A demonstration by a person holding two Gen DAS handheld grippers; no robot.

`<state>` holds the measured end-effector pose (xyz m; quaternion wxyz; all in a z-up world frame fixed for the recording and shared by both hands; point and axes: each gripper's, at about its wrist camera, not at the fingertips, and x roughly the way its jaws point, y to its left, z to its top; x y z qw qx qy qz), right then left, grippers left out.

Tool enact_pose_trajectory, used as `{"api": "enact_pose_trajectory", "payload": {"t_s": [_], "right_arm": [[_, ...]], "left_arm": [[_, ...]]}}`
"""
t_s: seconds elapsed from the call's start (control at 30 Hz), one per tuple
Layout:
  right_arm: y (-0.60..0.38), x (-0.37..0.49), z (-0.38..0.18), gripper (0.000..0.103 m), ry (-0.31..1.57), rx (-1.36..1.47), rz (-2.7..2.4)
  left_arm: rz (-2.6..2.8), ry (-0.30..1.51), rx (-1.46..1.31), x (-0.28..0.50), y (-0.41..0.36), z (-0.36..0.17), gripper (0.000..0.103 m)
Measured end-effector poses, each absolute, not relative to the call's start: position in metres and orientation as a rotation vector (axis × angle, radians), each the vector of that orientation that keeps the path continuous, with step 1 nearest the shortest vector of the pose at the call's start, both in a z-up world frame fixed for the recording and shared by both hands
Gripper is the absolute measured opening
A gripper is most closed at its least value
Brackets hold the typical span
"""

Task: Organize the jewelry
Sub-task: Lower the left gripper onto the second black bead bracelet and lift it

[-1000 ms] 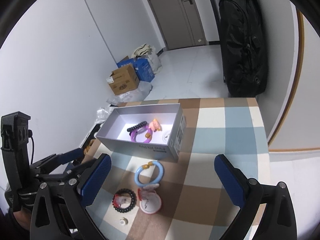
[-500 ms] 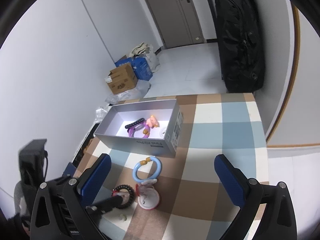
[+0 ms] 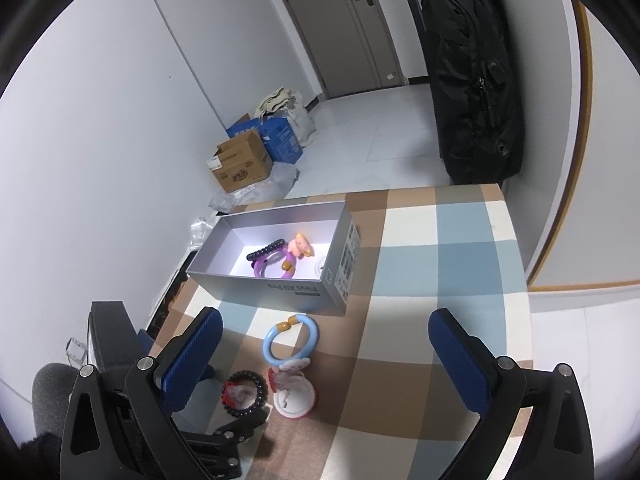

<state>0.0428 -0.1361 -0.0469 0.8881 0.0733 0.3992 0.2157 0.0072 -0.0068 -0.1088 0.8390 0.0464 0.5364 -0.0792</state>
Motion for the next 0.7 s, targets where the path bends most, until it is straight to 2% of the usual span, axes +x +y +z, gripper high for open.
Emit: {"api": "enact_pose_trajectory", "payload": {"t_s": [0.1, 0.3, 0.4, 0.7], "right_arm": [[-0.136, 0.043, -0.047, 0.103, 0.83, 0.152, 0.448], [-0.138, 0.043, -0.048, 0.103, 0.834, 0.155, 0.445], [-0.138, 0.043, -0.049, 0.103, 0.837, 0.154, 0.443], [-0.14, 0.043, -0.048, 0.103, 0.841, 0.16, 0.432]], "left_arm": [[-0.178, 1.128, 0.101, 0.007, -0.009, -0.108, 0.078], [-0.203, 1.136, 0.098, 0.013, -0.009, -0.107, 0.06], [-0.21, 1.14, 0.098, 0.013, -0.01, -0.105, 0.045], [-0.247, 1.159, -0.048, 0.023, 0.007, -0.099, 0.038]]}}
